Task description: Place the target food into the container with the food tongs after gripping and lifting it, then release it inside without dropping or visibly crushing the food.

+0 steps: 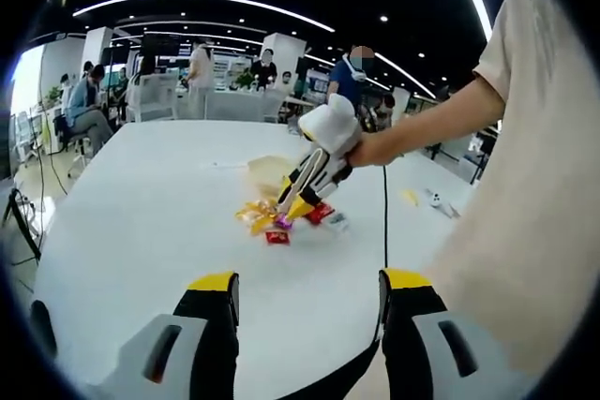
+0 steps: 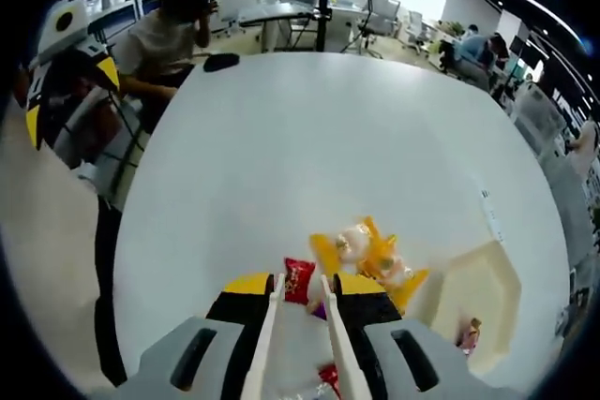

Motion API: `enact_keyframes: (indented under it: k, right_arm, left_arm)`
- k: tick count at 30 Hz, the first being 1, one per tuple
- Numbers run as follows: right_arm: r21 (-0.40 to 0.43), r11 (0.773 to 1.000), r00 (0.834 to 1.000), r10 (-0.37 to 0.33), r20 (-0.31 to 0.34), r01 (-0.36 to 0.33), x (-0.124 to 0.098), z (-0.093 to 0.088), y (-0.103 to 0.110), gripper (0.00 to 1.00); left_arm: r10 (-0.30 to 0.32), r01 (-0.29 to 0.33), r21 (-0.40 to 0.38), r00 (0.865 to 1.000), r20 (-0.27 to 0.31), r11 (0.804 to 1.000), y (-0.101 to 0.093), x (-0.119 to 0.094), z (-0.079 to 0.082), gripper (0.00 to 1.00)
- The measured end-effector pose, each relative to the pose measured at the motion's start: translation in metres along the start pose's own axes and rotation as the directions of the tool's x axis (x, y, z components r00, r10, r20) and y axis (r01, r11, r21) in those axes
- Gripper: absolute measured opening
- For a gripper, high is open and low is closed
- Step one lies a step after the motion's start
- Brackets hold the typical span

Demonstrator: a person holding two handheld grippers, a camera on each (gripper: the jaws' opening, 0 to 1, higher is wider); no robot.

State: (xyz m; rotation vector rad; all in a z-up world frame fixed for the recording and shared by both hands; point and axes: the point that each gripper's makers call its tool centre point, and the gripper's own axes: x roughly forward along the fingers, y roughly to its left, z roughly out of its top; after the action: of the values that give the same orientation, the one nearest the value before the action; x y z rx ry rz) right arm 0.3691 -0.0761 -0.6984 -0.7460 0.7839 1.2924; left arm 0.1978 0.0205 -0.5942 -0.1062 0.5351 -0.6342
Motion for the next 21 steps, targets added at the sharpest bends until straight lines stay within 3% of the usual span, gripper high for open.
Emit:
enact_keyframes:
  k: [2,21]
  right_arm:
    - [-0.023,1.0,1.0,-0.009,-0.027,0.008,0.003,-0.005,-0.001,0.25]
    - [0.014,1.0,0.998,-0.004,-0.064,0.005,0.025,-0.009,0.004,0.25]
  left_arm:
    - [-0.001,0.001,0.002,1.0,-0.001,1.0,0.002,0.0,0.0,0.6]
    - [0.011,-0.011,-0.016,1.0,0.006,1.0,0.015,-0.013,-0.007,0.6]
